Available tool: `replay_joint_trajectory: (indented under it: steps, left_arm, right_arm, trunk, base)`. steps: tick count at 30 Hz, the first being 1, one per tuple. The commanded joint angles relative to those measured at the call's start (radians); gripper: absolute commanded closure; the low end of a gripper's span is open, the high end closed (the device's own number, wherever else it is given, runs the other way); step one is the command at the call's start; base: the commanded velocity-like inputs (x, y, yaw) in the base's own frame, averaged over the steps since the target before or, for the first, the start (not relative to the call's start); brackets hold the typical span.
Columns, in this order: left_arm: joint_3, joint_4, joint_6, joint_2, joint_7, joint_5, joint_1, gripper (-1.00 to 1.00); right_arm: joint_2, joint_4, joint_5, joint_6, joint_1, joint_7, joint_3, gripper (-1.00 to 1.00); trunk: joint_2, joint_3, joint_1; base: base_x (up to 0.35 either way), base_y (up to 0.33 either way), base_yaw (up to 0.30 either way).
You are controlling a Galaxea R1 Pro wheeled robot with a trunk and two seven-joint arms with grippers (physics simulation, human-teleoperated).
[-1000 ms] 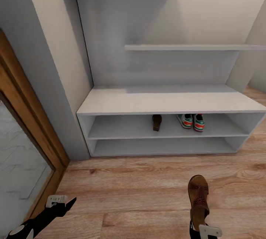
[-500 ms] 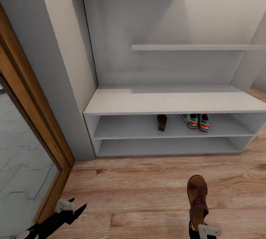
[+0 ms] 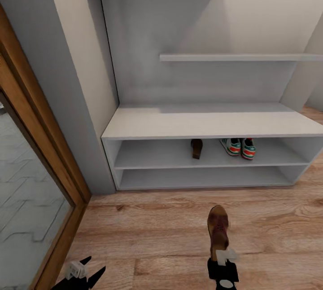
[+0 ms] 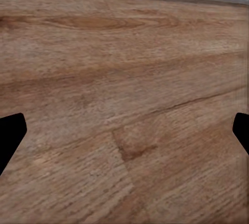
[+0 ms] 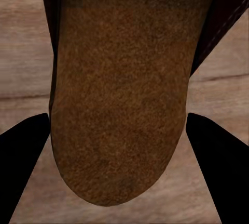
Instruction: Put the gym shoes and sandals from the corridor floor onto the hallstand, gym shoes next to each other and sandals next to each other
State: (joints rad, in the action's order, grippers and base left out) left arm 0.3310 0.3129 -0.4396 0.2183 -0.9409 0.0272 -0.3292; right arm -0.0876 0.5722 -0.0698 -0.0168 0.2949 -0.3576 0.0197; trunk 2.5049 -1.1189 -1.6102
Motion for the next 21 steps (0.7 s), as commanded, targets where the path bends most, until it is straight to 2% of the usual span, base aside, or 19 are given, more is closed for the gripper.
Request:
replay_joint_trajectory:
  steps: [1, 4, 5, 10, 13, 18, 21]
  left_arm:
    - [0.006, -0.001, -0.003, 0.0, -0.006, 0.003, 0.002, -1.0]
    - [0.006, -0.002, -0.004, -0.001, -0.007, 0.003, 0.005, -1.0]
    - [0.005, -0.002, -0.005, -0.001, -0.007, 0.003, 0.006, -1.0]
    - [0.005, -0.001, -0.005, -0.002, -0.007, 0.003, 0.007, -1.0]
    - [0.005, 0.0, -0.006, -0.002, -0.007, 0.004, 0.007, -1.0]
    - [0.004, 0.0, -0.005, -0.003, -0.007, 0.004, 0.007, -1.0]
    - [0.001, 0.0, -0.004, -0.005, -0.007, 0.005, 0.007, -1.0]
  right_arm:
    - [-0.024, 0.025, -0.007, -0.055, 0.015, -0.006, 0.0, 1.0]
    - [-0.067, 0.053, -0.007, -0.141, 0.061, -0.009, 0.0, 1.0]
    - [-0.085, 0.057, -0.007, -0.181, 0.093, -0.01, 0.0, 1.0]
    - [-0.087, 0.058, -0.005, -0.33, 0.221, -0.012, 0.0, 1.0]
    - [-0.087, 0.059, -0.003, -0.379, 0.273, -0.013, 0.0, 1.0]
    - [-0.087, 0.072, -0.001, -0.403, 0.323, -0.013, 0.0, 1.0]
    - [-0.087, 0.07, -0.001, -0.404, 0.324, -0.011, 0.0, 1.0]
  trunk:
    - [0.0, -0.001, 0.0]
    - [0.0, -0.001, 0.0]
    - [0.0, -0.001, 0.0]
    - [0.0, -0.001, 0.0]
    - [0.0, -0.001, 0.0]
    - [0.0, -0.001, 0.0]
    - [0.0, -0.001, 0.0]
  base:
    - [0.0, 0.0, 0.0]
    - [0.0, 0.0, 0.0]
    - [0.0, 0.0, 0.0]
    - [0.0, 0.0, 0.0]
    - [0.0, 0.0, 0.0]
    - [0.0, 0.0, 0.0]
    - [0.0, 0.0, 0.0]
